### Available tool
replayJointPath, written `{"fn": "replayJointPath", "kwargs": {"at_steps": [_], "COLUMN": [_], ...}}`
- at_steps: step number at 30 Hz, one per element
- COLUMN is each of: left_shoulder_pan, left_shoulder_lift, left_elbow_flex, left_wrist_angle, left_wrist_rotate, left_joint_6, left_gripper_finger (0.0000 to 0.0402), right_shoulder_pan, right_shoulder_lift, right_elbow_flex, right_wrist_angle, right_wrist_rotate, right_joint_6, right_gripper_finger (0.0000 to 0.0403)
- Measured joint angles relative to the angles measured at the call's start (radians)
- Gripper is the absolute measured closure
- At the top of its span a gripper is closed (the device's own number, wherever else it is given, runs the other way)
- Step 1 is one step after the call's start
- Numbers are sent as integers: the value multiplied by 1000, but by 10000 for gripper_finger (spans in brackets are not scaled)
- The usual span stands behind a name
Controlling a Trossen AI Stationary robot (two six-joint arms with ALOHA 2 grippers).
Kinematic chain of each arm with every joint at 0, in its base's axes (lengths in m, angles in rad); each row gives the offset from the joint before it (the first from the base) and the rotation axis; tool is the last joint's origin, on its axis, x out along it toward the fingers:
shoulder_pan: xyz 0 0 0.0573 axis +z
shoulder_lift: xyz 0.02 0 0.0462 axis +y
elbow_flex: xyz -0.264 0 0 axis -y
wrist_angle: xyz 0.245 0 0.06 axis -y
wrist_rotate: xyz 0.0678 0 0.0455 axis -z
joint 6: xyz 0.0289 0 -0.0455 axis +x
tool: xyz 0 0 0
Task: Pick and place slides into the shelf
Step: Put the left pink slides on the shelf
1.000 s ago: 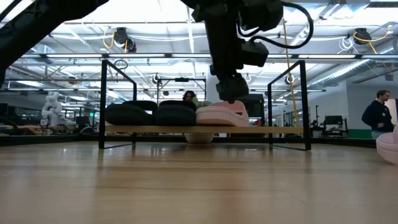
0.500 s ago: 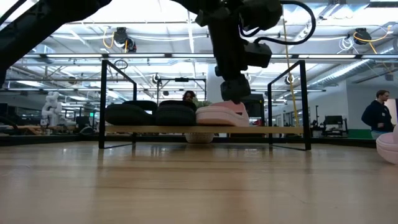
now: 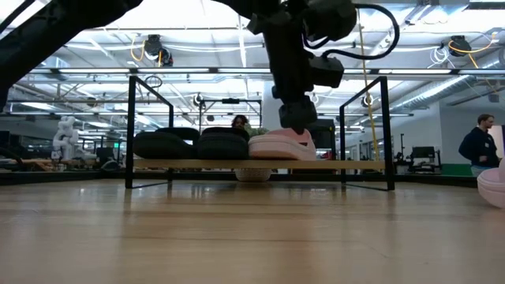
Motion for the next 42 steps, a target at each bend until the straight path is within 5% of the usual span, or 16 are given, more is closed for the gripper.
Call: {"fn": "replayJointPath", "kwargs": {"at_steps": [5, 24, 42], "left_shoulder_pan": [20, 39, 24], "left_shoulder_lift": [0, 21, 21], "left_elbow_flex": [0, 0, 0], "left_wrist_angle": [1, 14, 9], "left_wrist_rotate": [36, 99, -7], "left_joint_6": [-12, -58, -267], "left_gripper_finger": [209, 390, 398], "right_shoulder_pan": [0, 0, 0], "right_shoulder_lift": [0, 0, 0], "right_elbow_flex": [0, 0, 0], "right_wrist_angle": [0, -2, -2], "right_wrist_rotate": [0, 0, -1], "right_joint_6": [0, 0, 0], "right_gripper_finger": [282, 282, 282]}}
